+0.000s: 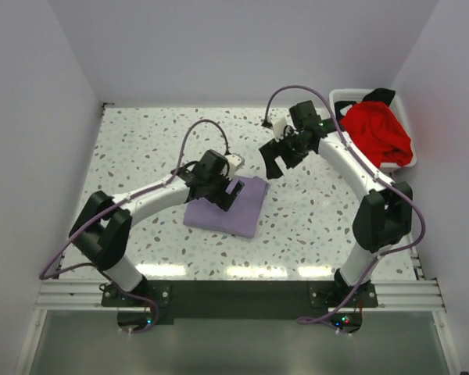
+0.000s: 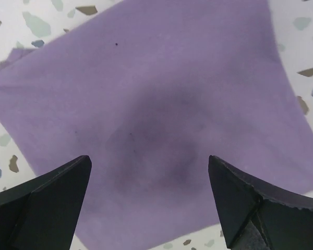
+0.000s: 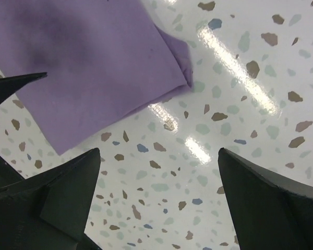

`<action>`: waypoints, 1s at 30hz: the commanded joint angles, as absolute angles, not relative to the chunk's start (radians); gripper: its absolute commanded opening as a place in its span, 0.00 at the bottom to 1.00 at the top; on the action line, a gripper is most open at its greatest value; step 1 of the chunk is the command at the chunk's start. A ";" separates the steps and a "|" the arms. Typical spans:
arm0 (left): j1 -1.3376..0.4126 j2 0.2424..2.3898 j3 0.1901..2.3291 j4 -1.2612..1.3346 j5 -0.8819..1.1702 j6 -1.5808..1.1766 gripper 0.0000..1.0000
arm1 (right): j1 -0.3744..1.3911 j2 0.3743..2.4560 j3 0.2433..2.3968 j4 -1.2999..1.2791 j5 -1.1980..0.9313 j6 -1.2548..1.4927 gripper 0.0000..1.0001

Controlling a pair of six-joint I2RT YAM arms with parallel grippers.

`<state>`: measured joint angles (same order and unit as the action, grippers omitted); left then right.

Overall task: Fold and stack the t-shirts
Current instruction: Neatly place the folded tshirt to the corner

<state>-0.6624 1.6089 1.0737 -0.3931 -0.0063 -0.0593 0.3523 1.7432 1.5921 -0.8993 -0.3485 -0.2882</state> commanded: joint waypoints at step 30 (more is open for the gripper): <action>0.158 2.416 1.899 -0.562 -0.018 0.587 1.00 | 0.226 1.841 1.632 -0.925 -0.301 -0.364 0.99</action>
